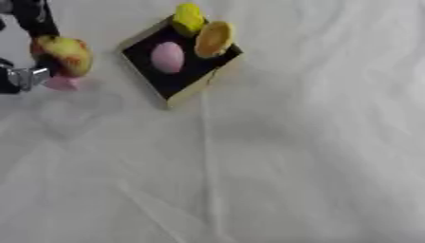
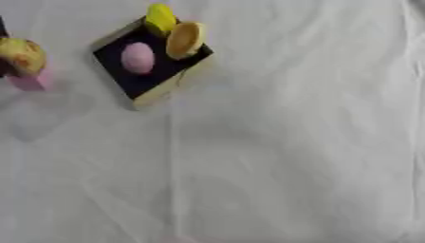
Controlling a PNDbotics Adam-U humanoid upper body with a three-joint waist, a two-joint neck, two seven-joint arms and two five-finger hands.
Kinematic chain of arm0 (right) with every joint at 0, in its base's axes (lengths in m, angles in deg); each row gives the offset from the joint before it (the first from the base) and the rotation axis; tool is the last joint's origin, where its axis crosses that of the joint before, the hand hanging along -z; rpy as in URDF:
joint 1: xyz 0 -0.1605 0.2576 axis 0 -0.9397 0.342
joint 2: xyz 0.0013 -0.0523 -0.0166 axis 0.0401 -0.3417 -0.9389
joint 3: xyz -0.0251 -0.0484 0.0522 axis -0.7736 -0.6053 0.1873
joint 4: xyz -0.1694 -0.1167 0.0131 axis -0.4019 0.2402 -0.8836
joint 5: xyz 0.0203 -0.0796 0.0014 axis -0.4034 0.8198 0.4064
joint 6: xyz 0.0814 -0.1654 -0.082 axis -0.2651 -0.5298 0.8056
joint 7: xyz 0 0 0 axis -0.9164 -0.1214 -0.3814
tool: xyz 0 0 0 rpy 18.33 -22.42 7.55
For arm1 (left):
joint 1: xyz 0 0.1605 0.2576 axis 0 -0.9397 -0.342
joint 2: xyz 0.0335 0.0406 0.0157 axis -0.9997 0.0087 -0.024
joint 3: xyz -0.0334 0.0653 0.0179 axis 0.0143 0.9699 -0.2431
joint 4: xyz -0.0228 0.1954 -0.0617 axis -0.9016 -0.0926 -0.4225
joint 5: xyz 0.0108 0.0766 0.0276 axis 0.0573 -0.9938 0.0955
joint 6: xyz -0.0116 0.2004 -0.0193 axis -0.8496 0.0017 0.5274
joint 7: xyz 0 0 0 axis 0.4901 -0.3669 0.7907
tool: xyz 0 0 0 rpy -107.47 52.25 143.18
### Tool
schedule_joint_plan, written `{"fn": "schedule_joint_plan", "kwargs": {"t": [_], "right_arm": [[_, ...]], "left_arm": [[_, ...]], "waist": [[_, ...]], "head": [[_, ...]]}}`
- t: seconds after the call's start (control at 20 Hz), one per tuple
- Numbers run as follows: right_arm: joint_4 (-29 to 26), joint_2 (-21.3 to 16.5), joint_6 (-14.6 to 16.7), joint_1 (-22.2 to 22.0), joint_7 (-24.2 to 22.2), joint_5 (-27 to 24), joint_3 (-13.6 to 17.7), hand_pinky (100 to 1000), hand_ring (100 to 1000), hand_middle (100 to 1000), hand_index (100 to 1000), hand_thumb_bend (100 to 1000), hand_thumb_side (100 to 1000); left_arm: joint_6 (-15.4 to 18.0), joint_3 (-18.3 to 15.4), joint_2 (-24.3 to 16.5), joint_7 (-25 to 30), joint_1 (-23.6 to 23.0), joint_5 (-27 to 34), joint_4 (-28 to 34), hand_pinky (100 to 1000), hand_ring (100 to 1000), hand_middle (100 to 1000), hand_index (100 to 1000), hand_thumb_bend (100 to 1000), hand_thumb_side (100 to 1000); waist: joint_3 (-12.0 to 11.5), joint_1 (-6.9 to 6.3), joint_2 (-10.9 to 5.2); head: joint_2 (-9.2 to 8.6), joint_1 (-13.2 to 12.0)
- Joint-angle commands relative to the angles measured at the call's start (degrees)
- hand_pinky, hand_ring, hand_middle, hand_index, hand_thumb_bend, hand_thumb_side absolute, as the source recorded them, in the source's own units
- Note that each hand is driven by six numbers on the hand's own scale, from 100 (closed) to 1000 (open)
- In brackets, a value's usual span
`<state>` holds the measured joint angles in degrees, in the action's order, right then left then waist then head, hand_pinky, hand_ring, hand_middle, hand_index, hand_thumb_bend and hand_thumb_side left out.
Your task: Pick up objects on the table and place them in the box.
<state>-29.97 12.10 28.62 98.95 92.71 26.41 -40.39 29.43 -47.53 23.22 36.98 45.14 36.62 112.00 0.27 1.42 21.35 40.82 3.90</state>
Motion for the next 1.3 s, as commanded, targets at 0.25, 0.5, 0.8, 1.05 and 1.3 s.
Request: {"fn": "schedule_joint_plan", "kwargs": {"t": [0.25, 0.5, 0.8, 1.05, 1.3], "right_arm": [[-0.8, -2.1, 0.3, 1.5, -0.9, -0.9, 0.2, 935, 826, 644, 812, 100, 470], [-0.8, -1.9, 0.2, 2.5, -1.6, -1.4, -0.2, 935, 827, 644, 812, 100, 470], [-0.8, -1.6, 0.2, 2.8, -2.1, -1.8, -0.3, 936, 827, 644, 812, 100, 470], [-0.8, -1.3, -0.1, 2.8, -2.2, -2.0, -0.3, 937, 828, 644, 812, 100, 470], [-0.8, -1.0, -0.3, 2.4, -2.3, -2.1, -0.1, 938, 823, 644, 812, 100, 470]], "left_arm": [[3.3, 1.7, 10.1, -0.9, 9.8, -3.2, -14.0, 616, 536, 521, 576, 100, 170], [7.8, 1.6, 16.4, -2.6, 13.2, -7.1, -24.0, 616, 539, 523, 579, 100, 176], [10.7, 0.4, 20.3, -4.8, 14.6, -13.7, -33.5, 648, 570, 559, 623, 100, 143], [13.9, 0.6, 21.5, -2.8, 14.6, -16.4, -36.1, 715, 673, 668, 764, 164, 125], [15.5, 0.2, 21.1, -0.2, 14.3, -18.9, -34.8, 805, 808, 815, 961, 343, 100]], "waist": [[1.4, -0.86, -1.48], [2.0, -0.62, -1.20], [2.4, -0.55, -1.07], [2.5, -0.64, -1.07], [2.6, -0.66, -1.27]], "head": [[-0.94, -1.3], [-1.59, -2.5], [-2.03, -3.2], [-2.24, -3.2], [-1.99, -3.1]]}}
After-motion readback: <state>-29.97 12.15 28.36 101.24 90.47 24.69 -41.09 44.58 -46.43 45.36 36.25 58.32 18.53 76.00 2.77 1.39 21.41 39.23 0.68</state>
